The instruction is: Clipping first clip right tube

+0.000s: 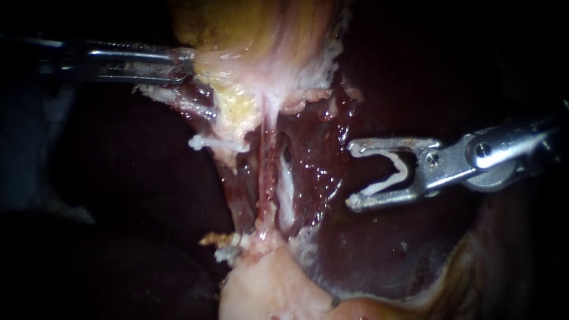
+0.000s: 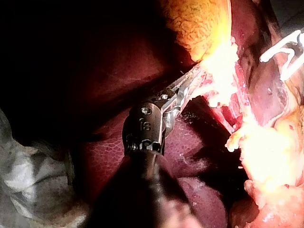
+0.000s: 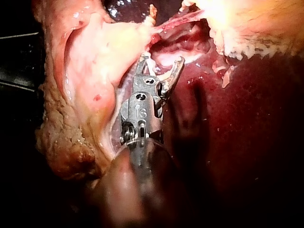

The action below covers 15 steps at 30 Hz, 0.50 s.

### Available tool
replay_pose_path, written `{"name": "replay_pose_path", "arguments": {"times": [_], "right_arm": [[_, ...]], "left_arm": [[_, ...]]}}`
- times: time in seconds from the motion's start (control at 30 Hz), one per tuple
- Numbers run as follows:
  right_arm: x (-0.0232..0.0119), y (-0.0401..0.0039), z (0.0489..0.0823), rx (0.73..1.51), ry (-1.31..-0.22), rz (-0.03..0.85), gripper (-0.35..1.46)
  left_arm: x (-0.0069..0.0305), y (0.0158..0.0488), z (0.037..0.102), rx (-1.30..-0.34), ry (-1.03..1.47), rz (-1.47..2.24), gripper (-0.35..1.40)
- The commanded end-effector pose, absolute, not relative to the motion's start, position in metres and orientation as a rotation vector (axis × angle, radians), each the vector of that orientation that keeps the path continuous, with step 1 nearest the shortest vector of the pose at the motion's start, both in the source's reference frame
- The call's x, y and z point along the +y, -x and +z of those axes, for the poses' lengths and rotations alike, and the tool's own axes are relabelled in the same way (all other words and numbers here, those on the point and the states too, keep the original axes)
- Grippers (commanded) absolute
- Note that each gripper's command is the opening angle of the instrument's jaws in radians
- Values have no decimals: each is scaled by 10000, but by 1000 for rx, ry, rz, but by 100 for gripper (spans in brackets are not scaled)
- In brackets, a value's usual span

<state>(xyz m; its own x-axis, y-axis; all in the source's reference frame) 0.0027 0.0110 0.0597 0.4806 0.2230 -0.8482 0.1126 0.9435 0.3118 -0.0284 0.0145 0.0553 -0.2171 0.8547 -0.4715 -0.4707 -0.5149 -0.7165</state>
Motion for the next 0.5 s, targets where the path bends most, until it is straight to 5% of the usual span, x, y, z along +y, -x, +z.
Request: {"name": "replay_pose_path", "arguments": {"times": [0.03, 0.5], "right_arm": [[111, -27, 597, 1074, -348, 69, 50], [111, -27, 597, 1072, -352, 66, 50]], "left_arm": [[145, 284, 553, -538, 1099, 1859, -35], [168, 248, 503, -540, 1096, 1835, -35]]}}
